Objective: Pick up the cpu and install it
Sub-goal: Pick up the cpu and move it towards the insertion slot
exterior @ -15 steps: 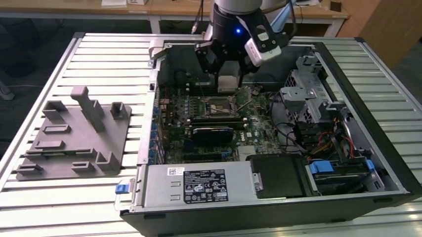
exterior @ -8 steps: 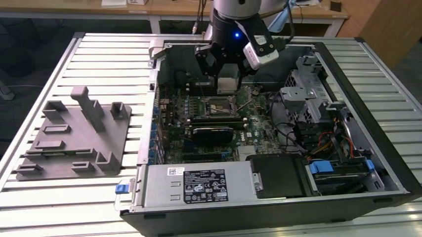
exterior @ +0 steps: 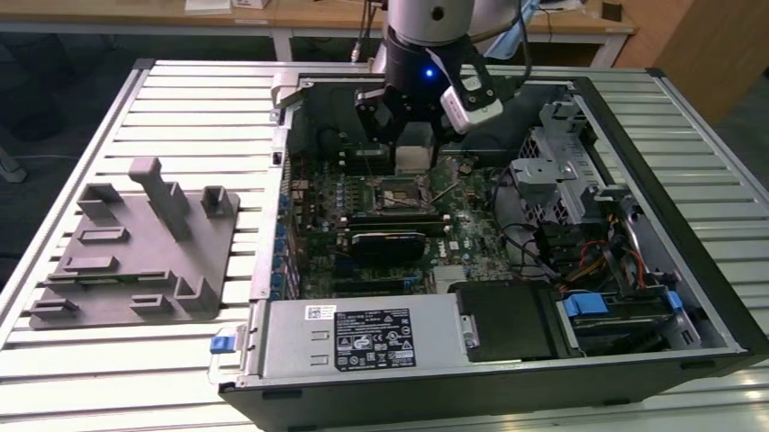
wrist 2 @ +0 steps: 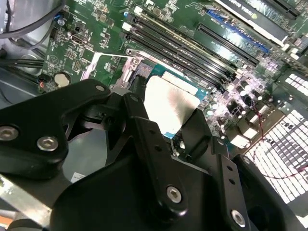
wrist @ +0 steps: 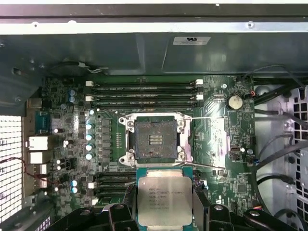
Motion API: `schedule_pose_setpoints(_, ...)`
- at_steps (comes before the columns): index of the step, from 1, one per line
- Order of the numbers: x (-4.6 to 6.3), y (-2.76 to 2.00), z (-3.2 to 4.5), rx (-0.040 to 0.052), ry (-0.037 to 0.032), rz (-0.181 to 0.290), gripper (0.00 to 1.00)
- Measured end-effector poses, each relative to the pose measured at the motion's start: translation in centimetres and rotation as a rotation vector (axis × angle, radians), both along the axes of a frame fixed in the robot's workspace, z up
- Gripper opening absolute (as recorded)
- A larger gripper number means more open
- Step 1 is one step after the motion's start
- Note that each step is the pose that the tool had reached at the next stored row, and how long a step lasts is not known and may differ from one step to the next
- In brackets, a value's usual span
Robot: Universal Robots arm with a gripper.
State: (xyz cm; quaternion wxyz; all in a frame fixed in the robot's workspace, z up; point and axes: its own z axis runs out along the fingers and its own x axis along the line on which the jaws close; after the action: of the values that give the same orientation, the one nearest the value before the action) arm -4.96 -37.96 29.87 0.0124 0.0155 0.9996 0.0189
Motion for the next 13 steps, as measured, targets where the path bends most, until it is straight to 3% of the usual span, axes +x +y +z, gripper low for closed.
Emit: schedule_pose_setpoints(13,0.0,0.86,-1.68,-0.0001,0.0000,0.000,0.55)
